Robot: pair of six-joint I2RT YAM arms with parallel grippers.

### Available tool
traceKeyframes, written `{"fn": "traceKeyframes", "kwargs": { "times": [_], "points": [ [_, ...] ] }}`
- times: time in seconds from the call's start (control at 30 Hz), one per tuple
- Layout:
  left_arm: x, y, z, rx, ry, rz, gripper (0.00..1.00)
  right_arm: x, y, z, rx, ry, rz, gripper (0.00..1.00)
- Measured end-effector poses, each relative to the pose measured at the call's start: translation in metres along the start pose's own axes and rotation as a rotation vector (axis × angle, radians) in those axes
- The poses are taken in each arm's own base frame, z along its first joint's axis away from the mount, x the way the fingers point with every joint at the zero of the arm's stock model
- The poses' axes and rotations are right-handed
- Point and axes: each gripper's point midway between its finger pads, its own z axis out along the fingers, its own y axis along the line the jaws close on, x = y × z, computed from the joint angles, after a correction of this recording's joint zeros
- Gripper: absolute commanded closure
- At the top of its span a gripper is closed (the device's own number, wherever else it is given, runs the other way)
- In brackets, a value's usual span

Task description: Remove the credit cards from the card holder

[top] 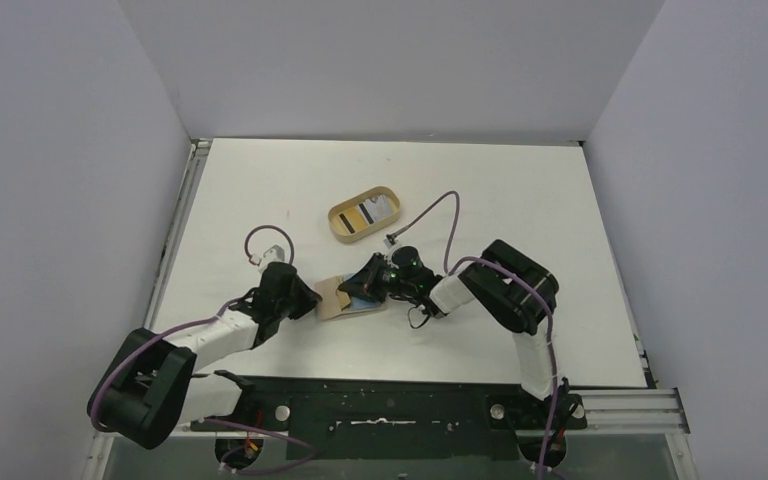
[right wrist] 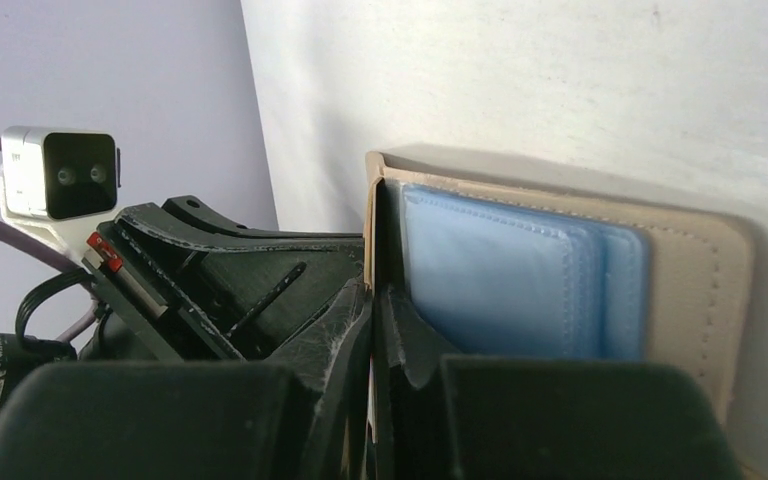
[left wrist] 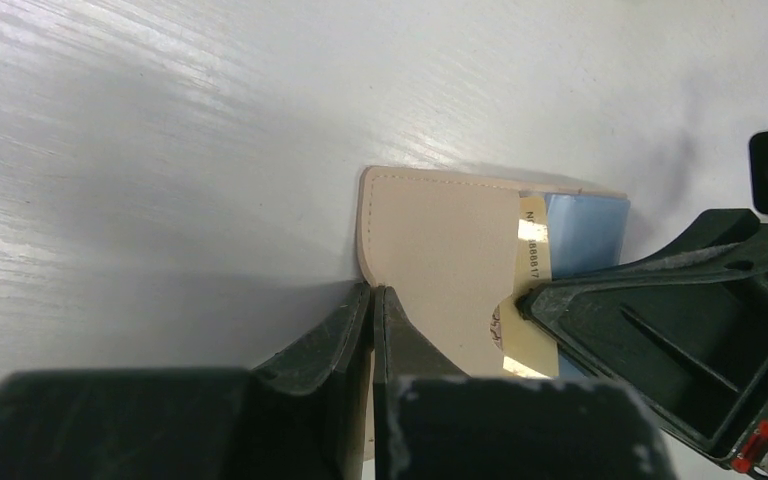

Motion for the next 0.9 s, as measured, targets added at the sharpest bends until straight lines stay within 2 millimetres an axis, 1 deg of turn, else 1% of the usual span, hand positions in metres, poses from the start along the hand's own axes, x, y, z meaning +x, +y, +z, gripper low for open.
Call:
{"fn": "traceKeyframes", "kwargs": {
  "times": [0.1, 0.2, 0.27, 0.43, 0.53, 0.63, 0.7, 0.77, 0.8, 0.83, 0.9],
  "points": [
    [0.001, 0.001, -0.002, -0.002, 0.004, 0.001, 1.00, -0.002, 0.001, -0.009, 0.017, -0.005, -0.016, 1.00],
    [0.002, 0.003, -0.004, -0.009, 0.009, 0.004, 1.00, -0.012, 0.003, -0.027, 0.044, -0.022, -0.041, 1.00],
    [0.003, 0.005, -0.006, -0.013, 0.009, 0.006, 1.00, -0.025, 0.012, -0.044, 0.051, -0.049, -0.068, 1.00],
    [0.004, 0.009, -0.010, -0.027, 0.017, 0.010, 1.00, -0.057, 0.035, -0.078, 0.060, -0.115, -0.161, 1.00],
    [0.005, 0.012, -0.013, -0.037, 0.020, 0.012, 1.00, -0.080, 0.050, -0.090, 0.087, -0.145, -0.221, 1.00],
    [0.005, 0.014, -0.016, -0.048, 0.021, 0.015, 1.00, -0.115, 0.080, -0.090, 0.084, -0.183, -0.297, 1.00],
    [0.006, 0.017, -0.017, -0.057, 0.022, 0.019, 1.00, -0.137, 0.101, -0.085, 0.058, -0.202, -0.340, 1.00],
    [0.006, 0.018, -0.018, -0.063, 0.021, 0.023, 1.00, -0.159, 0.118, -0.074, 0.040, -0.211, -0.379, 1.00],
    [0.006, 0.018, -0.019, -0.065, 0.021, 0.023, 0.98, -0.168, 0.122, -0.068, 0.039, -0.211, -0.394, 1.00],
    [0.006, 0.019, -0.019, -0.068, 0.021, 0.025, 0.92, -0.177, 0.125, -0.061, 0.040, -0.211, -0.407, 1.00],
    [0.005, 0.020, -0.020, -0.072, 0.019, 0.031, 0.78, -0.190, 0.123, -0.046, 0.058, -0.198, -0.422, 1.00]
  ]
}}
